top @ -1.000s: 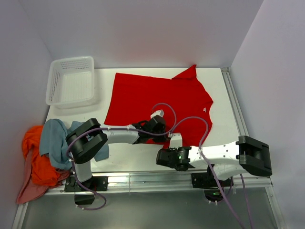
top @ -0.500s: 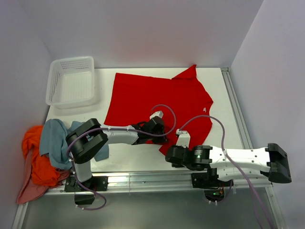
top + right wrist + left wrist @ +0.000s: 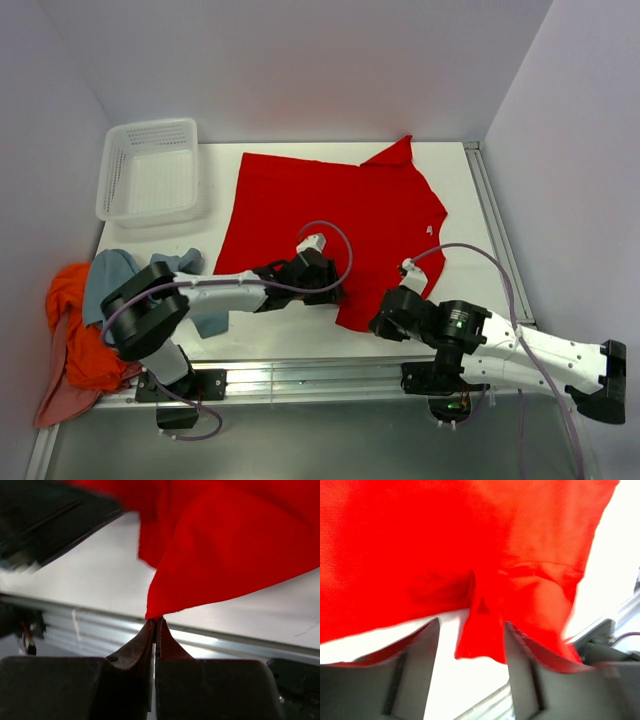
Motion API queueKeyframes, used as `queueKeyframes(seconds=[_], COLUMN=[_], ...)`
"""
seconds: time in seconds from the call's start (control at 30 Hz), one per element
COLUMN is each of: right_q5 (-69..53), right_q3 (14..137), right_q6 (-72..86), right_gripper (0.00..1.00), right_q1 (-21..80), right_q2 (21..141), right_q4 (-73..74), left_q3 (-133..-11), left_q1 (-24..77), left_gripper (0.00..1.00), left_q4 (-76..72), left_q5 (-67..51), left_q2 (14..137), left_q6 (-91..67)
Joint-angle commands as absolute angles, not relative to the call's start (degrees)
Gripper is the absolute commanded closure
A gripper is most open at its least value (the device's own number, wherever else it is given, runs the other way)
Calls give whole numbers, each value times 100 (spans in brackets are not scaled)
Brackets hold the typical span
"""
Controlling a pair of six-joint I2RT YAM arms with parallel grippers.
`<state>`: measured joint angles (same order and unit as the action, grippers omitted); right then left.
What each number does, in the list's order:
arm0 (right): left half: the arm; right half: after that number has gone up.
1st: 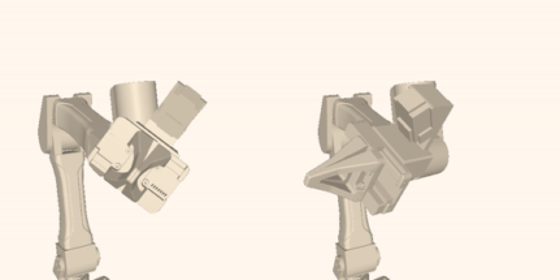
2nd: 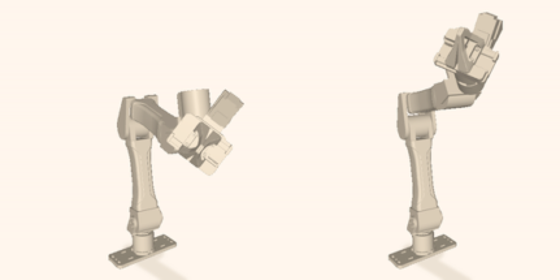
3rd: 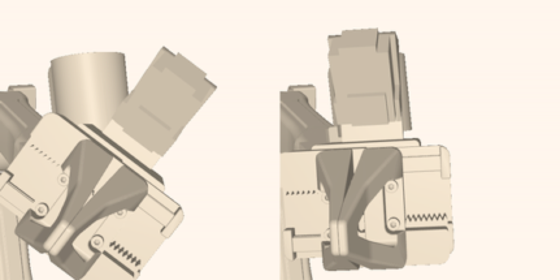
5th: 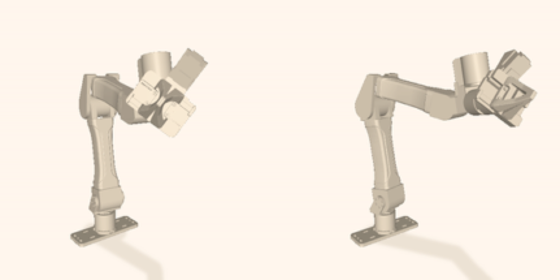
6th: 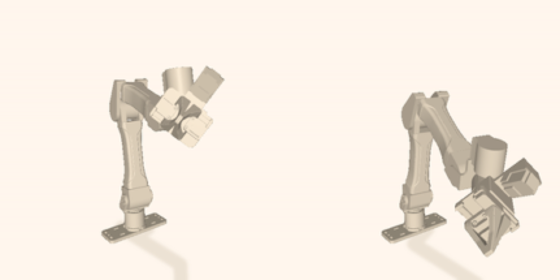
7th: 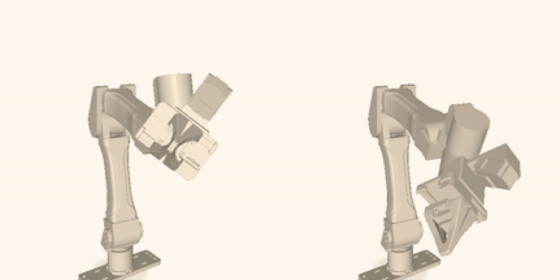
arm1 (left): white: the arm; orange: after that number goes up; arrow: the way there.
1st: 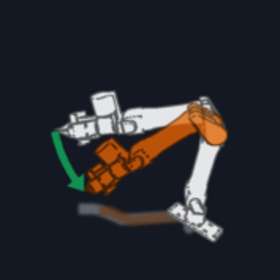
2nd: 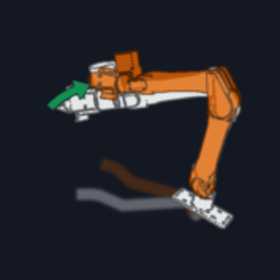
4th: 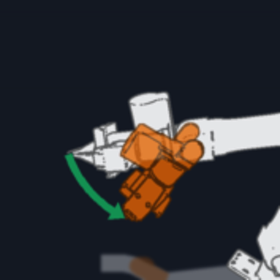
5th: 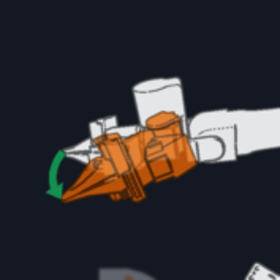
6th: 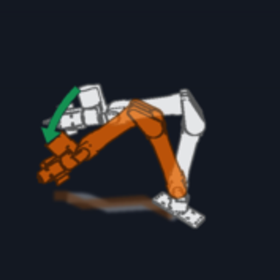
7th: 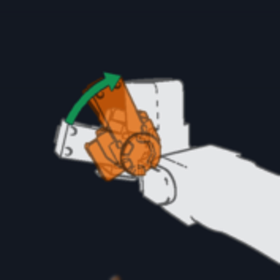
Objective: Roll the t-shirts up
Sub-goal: Fold the tshirt
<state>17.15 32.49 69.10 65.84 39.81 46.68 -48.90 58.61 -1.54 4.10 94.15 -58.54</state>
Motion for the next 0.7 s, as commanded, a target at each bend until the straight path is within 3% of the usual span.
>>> queueKeyframes(seconds=[0.0, 0.2, 0.67], right_q5=[1231, 1370, 1433], right_q3=[2998, 2909, 2909], right_q6=[6505, 6512, 6293], right_gripper=[100, 100, 100], right_q1=[5987, 5485, 5256], right_q2=[3894, 3727, 3726], right_q4=[4263, 4236, 3999], left_q3=[-4668, -3870, -2294], left_q1=[5810, 5143, 2753], left_gripper=[39, 37, 82], left_q4=[-18, 378, 1914], left_q5=[799, 598, 878], left_q2=[8519, 7359, 5626], left_q6=[-5783, -5792, -6449])
